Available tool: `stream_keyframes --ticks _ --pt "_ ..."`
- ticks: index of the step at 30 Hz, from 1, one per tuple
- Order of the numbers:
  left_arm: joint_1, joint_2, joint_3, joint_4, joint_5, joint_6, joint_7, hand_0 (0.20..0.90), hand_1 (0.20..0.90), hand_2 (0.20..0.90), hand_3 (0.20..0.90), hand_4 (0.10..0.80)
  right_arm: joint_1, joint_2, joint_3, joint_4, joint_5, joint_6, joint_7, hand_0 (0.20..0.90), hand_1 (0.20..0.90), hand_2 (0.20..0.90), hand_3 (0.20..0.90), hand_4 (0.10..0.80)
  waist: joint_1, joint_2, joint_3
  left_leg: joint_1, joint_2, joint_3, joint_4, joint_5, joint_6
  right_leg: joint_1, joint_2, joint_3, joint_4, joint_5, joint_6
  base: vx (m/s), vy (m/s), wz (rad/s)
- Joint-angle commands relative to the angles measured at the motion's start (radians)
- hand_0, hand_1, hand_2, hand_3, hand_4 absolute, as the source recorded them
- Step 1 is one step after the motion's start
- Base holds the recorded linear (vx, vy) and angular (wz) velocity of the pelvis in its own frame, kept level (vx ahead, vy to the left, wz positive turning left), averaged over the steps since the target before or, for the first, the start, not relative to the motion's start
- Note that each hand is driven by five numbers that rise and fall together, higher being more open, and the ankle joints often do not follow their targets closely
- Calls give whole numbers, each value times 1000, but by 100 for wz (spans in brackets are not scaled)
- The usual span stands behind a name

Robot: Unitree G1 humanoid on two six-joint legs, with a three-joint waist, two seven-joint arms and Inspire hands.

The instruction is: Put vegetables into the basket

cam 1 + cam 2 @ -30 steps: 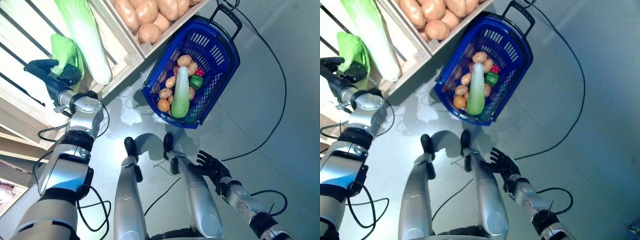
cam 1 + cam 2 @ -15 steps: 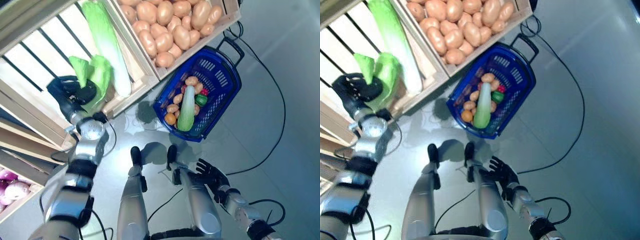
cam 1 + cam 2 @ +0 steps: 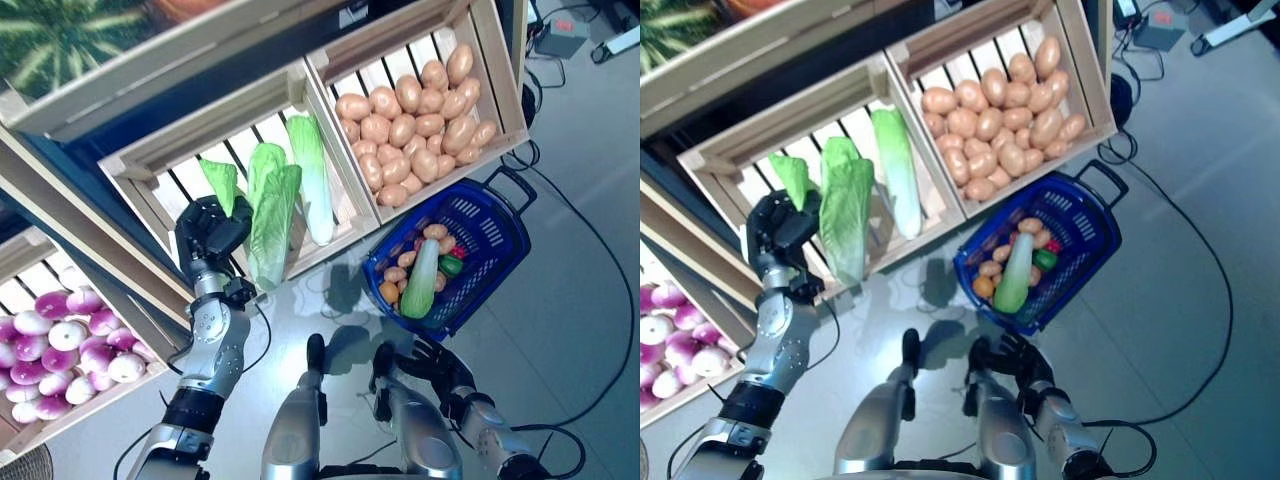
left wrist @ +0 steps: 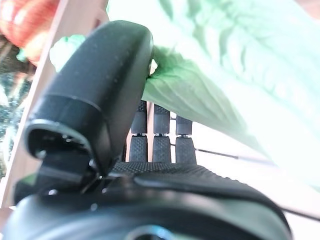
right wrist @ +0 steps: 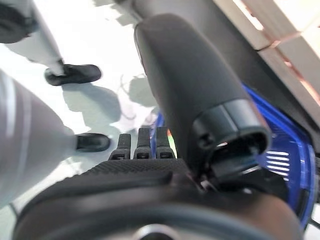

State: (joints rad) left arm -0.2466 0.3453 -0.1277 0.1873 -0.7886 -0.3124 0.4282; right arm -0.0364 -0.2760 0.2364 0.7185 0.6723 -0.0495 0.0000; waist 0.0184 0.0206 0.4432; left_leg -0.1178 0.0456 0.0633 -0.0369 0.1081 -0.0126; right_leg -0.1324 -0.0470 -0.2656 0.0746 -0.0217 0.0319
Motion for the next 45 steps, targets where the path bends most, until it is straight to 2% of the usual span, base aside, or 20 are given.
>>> stream_keyframes --ticks 1,2,5,7,8,10,14,22,27,30,36,45 --pt "-2 -8 47 -140 -39 -123 -134 300 300 300 300 400 100 -9 -25 -4 -54 -41 -12 900 900 900 900 800 -2 -40 -142 -5 -49 8 2 -59 -17 70 -42 -15 -61 20 29 40 40 1" --pt "1 -9 47 -143 -54 -122 -146 300 300 300 300 400 101 -8 -26 -3 -55 -45 -12 900 900 900 900 800 -2 -39 -144 -2 -48 8 1 -58 -17 72 -42 -16 -62 20 30 52 46 3" --pt "36 -48 55 -175 -225 -94 -318 300 300 300 300 400 112 4 -48 17 -67 -65 -11 900 900 900 900 800 1 -36 -187 47 -49 8 -28 -59 -13 113 -49 -18 -93 39 40 94 47 3" --pt "44 -61 57 -192 -258 -85 -351 300 300 300 300 400 114 8 -53 12 -70 -69 -10 900 900 900 900 800 1 -36 -198 60 -50 8 -35 -59 -12 122 -51 -16 -101 47 44 63 29 2" --pt "62 -78 62 -231 -333 -66 -422 300 300 300 300 400 122 9 -65 -9 -79 -75 -14 900 900 900 900 800 1 -35 -218 81 -50 9 -44 -64 -10 138 -56 -17 -122 60 50 75 38 0" --pt "83 -112 62 -260 -401 -32 -486 300 300 300 300 400 130 15 -72 -53 -83 -82 -12 900 900 900 900 800 -1 -36 -243 102 -50 11 -50 -70 -8 153 -59 -14 -132 70 56 98 41 -1" --pt "101 -149 43 -297 -501 25 -555 300 300 300 300 400 146 20 -75 -195 -107 -90 15 900 900 900 900 800 -11 -43 -280 135 -50 18 -50 -88 -2 179 -63 -8 -147 82 64 80 29 0" --pt "132 -174 17 -280 -593 161 -573 300 300 300 300 400 125 -15 -83 -431 -122 -67 186 900 900 900 900 800 -23 -60 -319 178 -50 36 -50 -113 9 208 -71 4 -160 91 77 36 14 -10" --pt "154 -151 -8 -266 -574 245 -579 300 300 300 300 400 97 -88 -99 -572 -84 -14 283 900 900 900 900 800 -22 -68 -332 194 -48 46 -50 -120 13 214 -76 9 -157 96 87 15 -2 -3" --pt "162 -129 -23 -245 -561 286 -581 300 300 300 300 400 72 -138 -100 -628 -85 -14 318 900 900 900 900 800 -19 -69 -339 199 -47 51 -50 -122 16 217 -80 10 -158 101 91 28 -2 -9" --pt "166 -88 -38 -232 -548 317 -585 300 300 300 300 400 24 -220 -99 -734 -94 -8 346 900 900 900 900 800 -10 -75 -351 204 -47 56 -50 -128 20 220 -80 18 -162 102 95 11 -7 -3" --pt "171 -74 -68 -225 -563 313 -583 300 300 300 300 400 -8 -245 -69 -820 -65 47 376 900 900 900 900 800 -2 -78 -369 198 -45 49 -50 -130 16 212 -77 28 -162 101 98 0 0 0"
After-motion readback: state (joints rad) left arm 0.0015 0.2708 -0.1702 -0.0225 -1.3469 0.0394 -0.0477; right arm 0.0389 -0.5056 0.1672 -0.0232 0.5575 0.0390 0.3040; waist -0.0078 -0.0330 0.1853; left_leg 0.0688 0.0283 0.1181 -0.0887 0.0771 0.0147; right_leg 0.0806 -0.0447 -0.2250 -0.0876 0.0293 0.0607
